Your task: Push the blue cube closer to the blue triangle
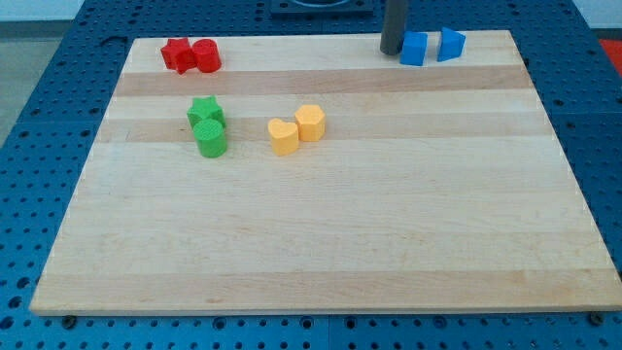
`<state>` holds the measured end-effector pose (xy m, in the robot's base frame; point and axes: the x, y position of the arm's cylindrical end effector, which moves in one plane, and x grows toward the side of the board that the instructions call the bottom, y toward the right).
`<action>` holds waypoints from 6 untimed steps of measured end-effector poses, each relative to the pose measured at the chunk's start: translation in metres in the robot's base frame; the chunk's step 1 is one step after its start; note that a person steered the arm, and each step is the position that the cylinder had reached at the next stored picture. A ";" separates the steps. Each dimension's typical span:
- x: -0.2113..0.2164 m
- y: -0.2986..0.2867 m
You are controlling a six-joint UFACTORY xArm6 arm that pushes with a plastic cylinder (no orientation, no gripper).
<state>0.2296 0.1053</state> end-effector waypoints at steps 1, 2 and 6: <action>0.001 0.000; 0.001 0.000; 0.024 0.021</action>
<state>0.2534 0.1265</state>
